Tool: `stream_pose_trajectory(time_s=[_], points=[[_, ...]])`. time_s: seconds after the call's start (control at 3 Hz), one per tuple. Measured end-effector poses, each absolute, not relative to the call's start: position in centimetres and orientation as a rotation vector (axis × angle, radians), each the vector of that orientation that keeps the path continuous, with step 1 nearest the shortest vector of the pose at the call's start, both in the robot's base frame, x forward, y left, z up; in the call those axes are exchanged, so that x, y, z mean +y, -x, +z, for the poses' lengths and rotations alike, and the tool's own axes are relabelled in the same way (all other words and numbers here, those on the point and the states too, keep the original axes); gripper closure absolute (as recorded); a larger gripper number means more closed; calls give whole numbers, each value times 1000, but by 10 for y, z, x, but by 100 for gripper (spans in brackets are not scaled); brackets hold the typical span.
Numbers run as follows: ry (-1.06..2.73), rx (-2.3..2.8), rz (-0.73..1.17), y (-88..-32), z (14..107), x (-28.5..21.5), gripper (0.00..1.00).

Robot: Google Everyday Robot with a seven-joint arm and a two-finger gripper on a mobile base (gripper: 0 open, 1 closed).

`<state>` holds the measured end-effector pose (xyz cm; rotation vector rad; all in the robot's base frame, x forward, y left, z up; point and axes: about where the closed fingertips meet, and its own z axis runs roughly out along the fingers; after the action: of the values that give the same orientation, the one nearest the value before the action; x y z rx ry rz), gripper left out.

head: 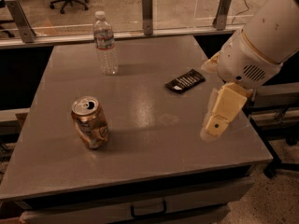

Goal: Knock orange can over

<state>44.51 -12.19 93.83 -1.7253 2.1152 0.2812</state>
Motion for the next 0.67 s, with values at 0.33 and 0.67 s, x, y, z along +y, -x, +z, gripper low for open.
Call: stream_pose_trajectory(time_s=[0.33, 0.67], points=[[1702, 2010, 323, -465, 944, -92, 0], [1681, 1766, 437, -509, 962, -25, 0]])
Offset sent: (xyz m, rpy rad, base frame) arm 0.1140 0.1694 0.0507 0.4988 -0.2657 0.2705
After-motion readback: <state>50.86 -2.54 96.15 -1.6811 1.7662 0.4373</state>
